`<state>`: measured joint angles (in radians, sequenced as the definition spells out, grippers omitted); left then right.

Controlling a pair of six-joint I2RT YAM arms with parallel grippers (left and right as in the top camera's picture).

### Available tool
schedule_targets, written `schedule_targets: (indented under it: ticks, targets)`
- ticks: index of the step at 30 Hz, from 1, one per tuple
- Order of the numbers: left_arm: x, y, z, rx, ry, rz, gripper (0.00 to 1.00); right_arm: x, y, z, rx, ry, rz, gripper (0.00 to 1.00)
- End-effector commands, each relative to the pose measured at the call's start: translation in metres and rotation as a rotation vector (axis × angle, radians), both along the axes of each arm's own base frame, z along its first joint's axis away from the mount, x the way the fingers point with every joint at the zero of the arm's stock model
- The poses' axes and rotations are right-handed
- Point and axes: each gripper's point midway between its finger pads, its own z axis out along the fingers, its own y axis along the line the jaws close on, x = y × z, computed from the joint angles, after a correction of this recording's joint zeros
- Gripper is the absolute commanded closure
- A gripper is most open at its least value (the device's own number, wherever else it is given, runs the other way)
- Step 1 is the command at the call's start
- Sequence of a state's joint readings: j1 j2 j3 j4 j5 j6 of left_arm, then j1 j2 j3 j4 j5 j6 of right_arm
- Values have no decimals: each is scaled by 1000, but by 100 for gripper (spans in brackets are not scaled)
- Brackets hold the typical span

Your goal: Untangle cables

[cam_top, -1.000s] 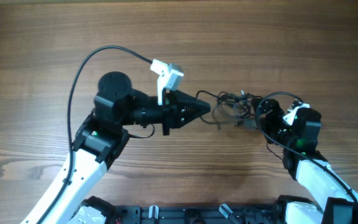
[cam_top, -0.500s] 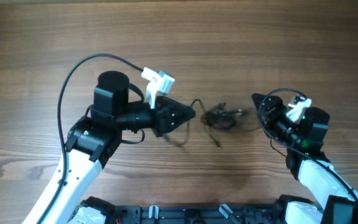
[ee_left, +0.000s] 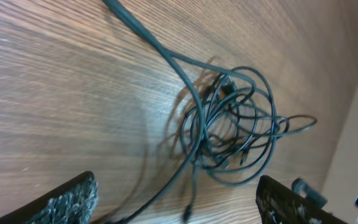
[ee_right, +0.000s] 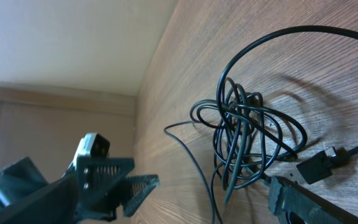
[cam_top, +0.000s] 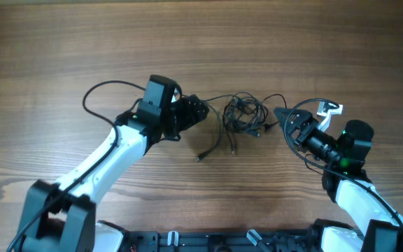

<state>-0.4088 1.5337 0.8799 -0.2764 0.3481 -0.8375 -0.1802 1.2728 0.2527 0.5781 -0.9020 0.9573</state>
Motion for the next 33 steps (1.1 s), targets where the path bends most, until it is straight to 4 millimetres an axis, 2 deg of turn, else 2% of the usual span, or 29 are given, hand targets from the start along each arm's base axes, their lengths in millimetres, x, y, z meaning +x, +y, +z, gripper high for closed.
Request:
schedule_targets:
  ticks: [1,3,5,6,8,9,10,12,14,16,19,25,27,28,31,32,33]
  targets:
    - [-3,-47,28,-176,-81,-169,17,-1,2,1,-47,-56,40,0]
    - [1,-74,52,-230,-214,-237,17,-2,3,0,-47,-52,41,0]
    - [7,-84,57,-202,-281,-203,17,-1,2,0,-48,-52,40,0]
    - [10,-84,52,-166,-270,-128,17,-1,2,0,-51,-51,33,0]
    - [6,-76,30,-138,-117,117,16,0,1,-1,-58,-53,28,0]
    - [0,-76,21,-162,-21,232,12,0,1,-1,-60,-56,29,0]
    - [-6,-83,16,-215,65,328,0,0,1,-1,-60,-55,29,0]
    - [-13,-101,13,-328,184,464,0,0,1,-1,-60,-55,29,0]
    - [-12,-113,11,-379,185,561,0,0,1,-2,-58,-50,29,0]
    - [-12,-114,-1,-381,178,660,0,-1,1,-4,-56,-36,30,0]
    - [-16,-114,-30,-431,295,855,0,-3,1,-8,-52,-13,30,0]
    - [4,-124,-45,-499,244,879,0,-4,-1,-13,-57,12,15,0]
    - [3,-124,-55,-481,251,882,0,-4,-1,-13,-57,12,15,0]
    - [1,-125,-61,-471,267,874,8,-4,-1,-13,-57,12,15,0]
    - [-4,-128,-68,-433,261,828,78,-4,-1,-13,-57,12,15,0]
    - [-3,-129,-67,-409,233,790,94,-4,-1,-13,-57,12,15,0]
    - [-3,-130,-65,-403,217,763,96,-4,-1,-13,-57,13,16,0]
